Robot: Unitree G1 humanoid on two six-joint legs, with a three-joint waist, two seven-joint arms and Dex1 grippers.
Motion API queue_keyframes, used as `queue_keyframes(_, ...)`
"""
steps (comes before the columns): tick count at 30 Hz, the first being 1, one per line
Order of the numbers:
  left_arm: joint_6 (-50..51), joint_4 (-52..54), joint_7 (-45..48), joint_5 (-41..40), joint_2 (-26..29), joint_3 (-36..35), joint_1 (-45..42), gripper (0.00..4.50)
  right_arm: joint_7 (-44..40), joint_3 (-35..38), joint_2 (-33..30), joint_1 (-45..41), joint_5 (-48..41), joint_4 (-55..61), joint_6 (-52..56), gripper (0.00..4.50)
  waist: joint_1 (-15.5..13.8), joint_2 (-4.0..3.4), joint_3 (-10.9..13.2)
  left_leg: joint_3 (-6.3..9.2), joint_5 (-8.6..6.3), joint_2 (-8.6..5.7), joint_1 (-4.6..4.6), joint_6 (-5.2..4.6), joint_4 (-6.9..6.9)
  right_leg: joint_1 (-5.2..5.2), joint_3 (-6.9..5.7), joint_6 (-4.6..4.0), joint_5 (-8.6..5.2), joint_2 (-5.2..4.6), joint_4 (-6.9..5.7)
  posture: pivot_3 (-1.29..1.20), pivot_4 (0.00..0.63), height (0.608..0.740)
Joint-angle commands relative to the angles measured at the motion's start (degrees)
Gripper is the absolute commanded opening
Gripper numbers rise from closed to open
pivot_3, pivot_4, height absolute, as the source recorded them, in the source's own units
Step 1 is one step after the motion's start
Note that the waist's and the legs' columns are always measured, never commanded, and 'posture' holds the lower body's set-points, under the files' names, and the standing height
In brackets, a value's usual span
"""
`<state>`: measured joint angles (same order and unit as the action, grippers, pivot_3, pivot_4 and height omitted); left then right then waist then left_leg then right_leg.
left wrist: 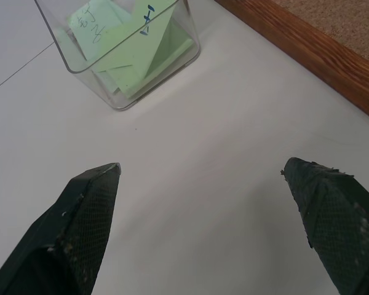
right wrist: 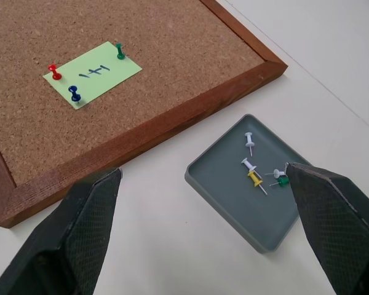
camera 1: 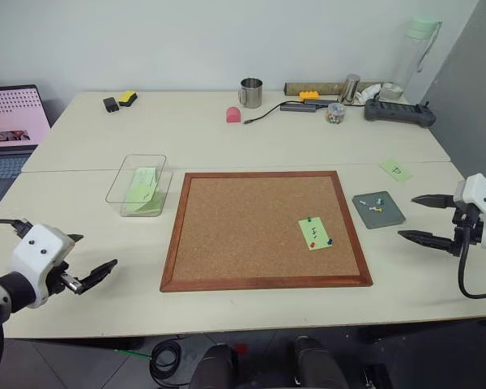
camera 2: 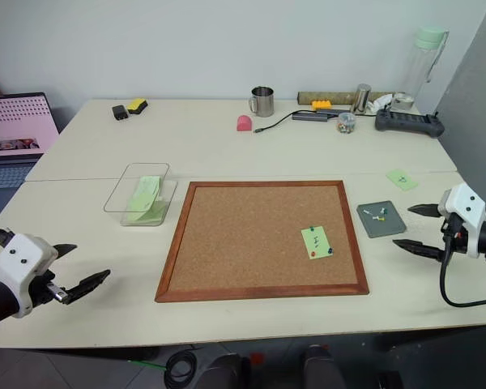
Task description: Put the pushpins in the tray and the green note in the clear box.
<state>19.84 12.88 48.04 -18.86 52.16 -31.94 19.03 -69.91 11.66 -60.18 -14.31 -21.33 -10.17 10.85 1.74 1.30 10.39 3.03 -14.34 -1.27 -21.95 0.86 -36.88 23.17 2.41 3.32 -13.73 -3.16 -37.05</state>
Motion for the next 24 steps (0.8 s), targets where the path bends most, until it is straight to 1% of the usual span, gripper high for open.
queue_keyframes(1, 0.2, 1.1, 1.3, -1.0, -0.1, -2.0, 0.4, 4.50, -0.2, 0.5, 0.0, -1.0, 0.4, 0.6, -0.8, 4.46, 0.0, 0.00, 0.0, 0.00, 0.00, 0.00, 0.00, 0.00, 0.00, 0.00, 0.00, 0.00, 0.00, 0.00, 0.00, 0.00, 0.150, 0.740)
queue_keyframes(16, 0.5, 0.6, 0.9, -0.5, -0.8, -2.7, 0.0, 4.50, -0.1, 0.0, 0.9, -2.5, 1.3, 0.2, -1.5, 4.46, 0.0, 0.00, 0.0, 0.01, -0.01, 0.00, 0.00, 0.01, 0.00, 0.00, 0.01, 0.00, 0.00, -0.01, 0.00, 0.00, 0.150, 0.740)
queue_keyframes(24, -0.9, -0.7, 1.6, -0.1, -0.7, -3.0, -0.5, 4.50, 1.0, -0.3, 2.8, -4.0, 1.9, 0.4, -1.2, 4.46, 0.0, 0.00, 0.0, 0.02, -0.01, 0.00, 0.00, 0.01, -0.01, 0.00, 0.00, 0.00, 0.00, -0.01, 0.00, 0.00, 0.150, 0.740)
